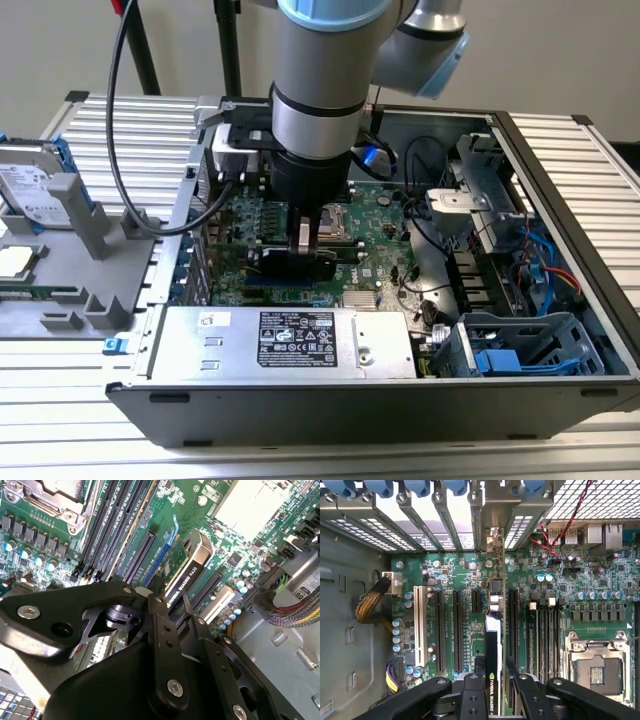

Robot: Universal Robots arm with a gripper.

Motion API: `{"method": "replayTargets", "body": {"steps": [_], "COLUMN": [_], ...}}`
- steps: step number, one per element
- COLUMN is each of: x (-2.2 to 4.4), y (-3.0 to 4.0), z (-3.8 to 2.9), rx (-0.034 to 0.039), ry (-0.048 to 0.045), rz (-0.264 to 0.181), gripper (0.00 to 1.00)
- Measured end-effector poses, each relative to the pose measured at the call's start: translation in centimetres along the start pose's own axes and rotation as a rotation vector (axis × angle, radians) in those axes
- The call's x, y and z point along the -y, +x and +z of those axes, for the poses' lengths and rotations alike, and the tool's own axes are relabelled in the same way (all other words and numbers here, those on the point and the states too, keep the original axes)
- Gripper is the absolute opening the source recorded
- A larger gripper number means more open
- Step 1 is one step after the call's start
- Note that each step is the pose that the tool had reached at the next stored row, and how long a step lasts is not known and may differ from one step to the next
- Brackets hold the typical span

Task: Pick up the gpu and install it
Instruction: 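Insert the gpu into the slot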

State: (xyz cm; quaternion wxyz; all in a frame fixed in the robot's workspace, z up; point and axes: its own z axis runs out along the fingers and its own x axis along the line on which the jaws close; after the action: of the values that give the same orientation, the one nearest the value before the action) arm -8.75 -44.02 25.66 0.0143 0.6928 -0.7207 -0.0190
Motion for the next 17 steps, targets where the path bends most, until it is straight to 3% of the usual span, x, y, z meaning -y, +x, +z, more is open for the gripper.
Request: {"method": "replayTargets", "body": {"steps": [17], "x": [0.00], "y": [0.21], "z": [0.10], "rx": [-0.0002], "ry": [-0.0002], "rz": [0.000], "gripper": [0.00]}}
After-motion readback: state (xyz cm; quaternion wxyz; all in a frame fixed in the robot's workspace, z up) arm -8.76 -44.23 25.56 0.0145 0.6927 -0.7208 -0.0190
